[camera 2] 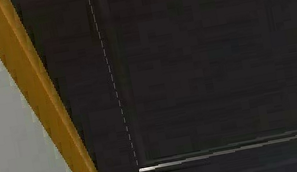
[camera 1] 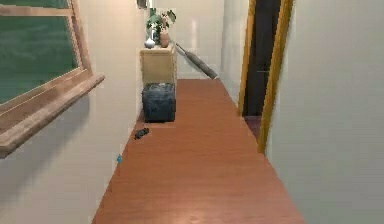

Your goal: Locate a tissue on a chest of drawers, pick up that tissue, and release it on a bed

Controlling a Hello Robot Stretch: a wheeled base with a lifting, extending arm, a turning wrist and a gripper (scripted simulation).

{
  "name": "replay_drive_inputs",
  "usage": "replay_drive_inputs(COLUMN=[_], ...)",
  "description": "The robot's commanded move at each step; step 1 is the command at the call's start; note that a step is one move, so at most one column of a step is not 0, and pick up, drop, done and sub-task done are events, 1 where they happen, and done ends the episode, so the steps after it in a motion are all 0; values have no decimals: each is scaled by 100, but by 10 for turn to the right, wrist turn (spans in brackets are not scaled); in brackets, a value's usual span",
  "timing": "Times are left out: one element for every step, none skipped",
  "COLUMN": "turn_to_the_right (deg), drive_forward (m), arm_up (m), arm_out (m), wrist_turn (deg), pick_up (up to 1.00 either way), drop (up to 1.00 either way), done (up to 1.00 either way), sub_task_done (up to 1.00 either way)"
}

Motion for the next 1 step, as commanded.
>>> replay_drive_inputs(turn_to_the_right=[60], drive_forward=[0], arm_up=[0], arm_out=[0], wrist_turn=[0], pick_up=[0], drop=[0], done=[0], sub_task_done=[0])
